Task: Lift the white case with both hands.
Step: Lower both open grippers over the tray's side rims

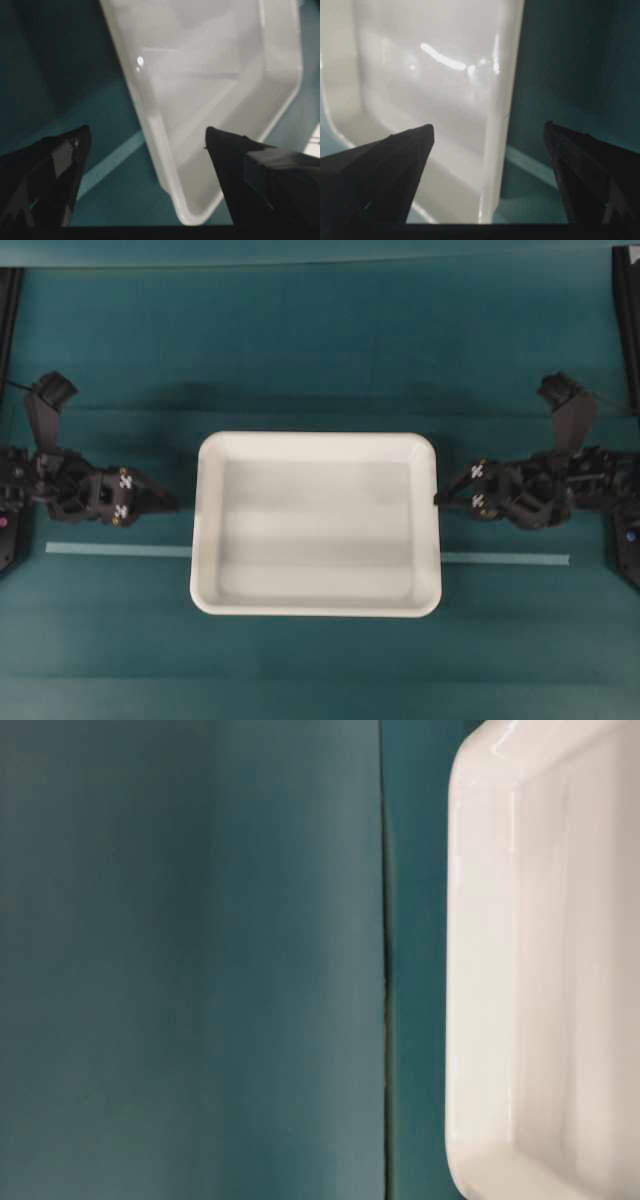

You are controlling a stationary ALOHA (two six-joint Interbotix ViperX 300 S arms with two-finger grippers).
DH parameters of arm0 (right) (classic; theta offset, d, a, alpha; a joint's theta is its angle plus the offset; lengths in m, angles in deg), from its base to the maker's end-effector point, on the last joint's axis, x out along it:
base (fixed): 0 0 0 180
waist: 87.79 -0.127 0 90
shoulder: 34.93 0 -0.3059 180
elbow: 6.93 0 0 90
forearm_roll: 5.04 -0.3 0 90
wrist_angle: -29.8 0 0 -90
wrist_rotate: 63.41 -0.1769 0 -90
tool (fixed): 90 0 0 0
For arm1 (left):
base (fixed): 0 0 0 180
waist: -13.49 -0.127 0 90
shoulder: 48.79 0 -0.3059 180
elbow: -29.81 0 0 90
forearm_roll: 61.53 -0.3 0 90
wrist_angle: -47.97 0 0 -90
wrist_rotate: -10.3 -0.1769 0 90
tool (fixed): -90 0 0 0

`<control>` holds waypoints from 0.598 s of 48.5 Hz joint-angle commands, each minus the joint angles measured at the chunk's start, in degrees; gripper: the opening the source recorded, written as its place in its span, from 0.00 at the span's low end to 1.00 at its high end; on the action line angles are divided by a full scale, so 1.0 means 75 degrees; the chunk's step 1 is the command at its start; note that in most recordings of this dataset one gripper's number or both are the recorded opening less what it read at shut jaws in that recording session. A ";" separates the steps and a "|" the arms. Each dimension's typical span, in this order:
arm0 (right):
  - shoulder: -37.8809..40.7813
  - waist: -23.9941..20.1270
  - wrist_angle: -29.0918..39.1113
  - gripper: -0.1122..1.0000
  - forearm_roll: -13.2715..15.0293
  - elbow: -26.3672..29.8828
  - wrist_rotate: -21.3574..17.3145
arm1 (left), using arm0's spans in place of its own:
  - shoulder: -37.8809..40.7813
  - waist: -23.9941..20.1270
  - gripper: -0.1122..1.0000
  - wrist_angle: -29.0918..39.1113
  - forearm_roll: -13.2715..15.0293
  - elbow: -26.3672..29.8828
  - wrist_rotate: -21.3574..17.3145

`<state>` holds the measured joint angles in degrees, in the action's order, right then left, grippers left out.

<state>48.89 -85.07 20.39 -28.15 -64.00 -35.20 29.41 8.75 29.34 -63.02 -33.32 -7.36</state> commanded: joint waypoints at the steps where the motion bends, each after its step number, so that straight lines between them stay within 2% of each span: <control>1: 0.0445 -0.0059 -0.0281 0.94 -0.0012 0.0105 -0.0082 | 0.0328 -0.0035 0.98 -0.0188 -0.0023 0.0223 -0.0047; 10: 0.0855 -0.0059 -0.0773 0.94 0.0012 0.0187 -0.0164 | 0.0762 -0.0035 0.98 -0.0340 -0.0012 0.0340 -0.0059; 21: 0.1031 -0.0223 -0.1207 0.94 0.0023 0.0187 -0.0234 | 0.1348 -0.0059 0.98 -0.1031 -0.0012 0.0410 -0.0059; 29: 0.1230 -0.0281 -0.2016 0.94 0.0211 -0.0012 -0.0633 | 0.1723 -0.0059 0.98 -0.1207 0.0000 0.0574 -0.0059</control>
<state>55.92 -86.83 8.35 -27.54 -63.82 -39.07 40.39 8.57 21.17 -62.85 -30.16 -7.63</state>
